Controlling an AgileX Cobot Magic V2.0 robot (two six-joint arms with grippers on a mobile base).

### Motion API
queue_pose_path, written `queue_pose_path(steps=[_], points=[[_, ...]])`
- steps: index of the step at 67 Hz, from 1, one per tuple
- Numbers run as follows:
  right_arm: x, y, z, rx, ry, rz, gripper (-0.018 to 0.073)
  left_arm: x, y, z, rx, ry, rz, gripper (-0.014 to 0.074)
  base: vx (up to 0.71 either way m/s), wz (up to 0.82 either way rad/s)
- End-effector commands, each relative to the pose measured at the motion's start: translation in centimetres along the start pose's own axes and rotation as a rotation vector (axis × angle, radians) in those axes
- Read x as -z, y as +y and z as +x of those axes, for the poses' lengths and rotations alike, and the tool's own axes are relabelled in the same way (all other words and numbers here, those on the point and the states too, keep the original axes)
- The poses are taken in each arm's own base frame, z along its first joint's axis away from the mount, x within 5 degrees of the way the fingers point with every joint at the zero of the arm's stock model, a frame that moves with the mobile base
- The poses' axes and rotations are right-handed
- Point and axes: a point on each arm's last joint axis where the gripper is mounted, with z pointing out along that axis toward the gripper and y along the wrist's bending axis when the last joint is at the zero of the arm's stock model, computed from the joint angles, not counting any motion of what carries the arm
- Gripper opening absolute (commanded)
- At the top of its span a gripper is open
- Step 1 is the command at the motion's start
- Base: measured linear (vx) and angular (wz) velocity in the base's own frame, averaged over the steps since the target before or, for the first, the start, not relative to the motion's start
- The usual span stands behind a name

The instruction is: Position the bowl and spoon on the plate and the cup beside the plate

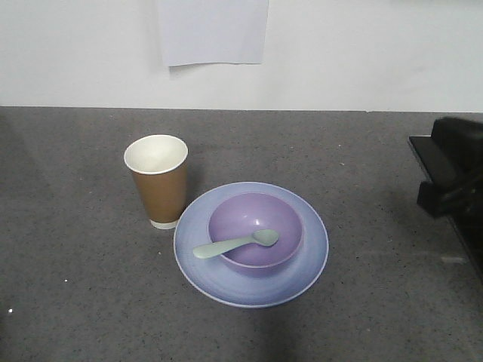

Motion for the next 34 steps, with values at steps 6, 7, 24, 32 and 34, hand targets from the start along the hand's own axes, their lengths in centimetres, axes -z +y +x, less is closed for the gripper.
queue_pose_path(steps=[6,7,24,32,34], points=[[2.2,-0.6,2.5,-0.061,-0.156,0.040,-0.0006,0.3,-0.2,-1.3,0.006,-0.101,0.015,-0.0006,0.00,0.00],[2.4,-0.7,2.9,-0.073,-0.153,0.052,-0.0006,0.3,-0.2,-1.3,0.006,-0.101,0.015,-0.0006,0.00,0.00],[5.8,-1.6,7.9,-0.027,-0.170,0.183,-0.0006,0.3,-0.2,-1.3,0.006,-0.101,0.015,-0.0006,0.00,0.00],[6.9,-1.1,10.7,0.014,-0.177,0.185,-0.0006,0.3,-0.2,-1.3,0.006,-0.101,0.015,-0.0006,0.00,0.00],[7.1,-1.0,11.4,0.014,-0.178,0.185,-0.0006,0.3,-0.2,-1.3,0.006,-0.101,0.015,-0.0006,0.00,0.00]])
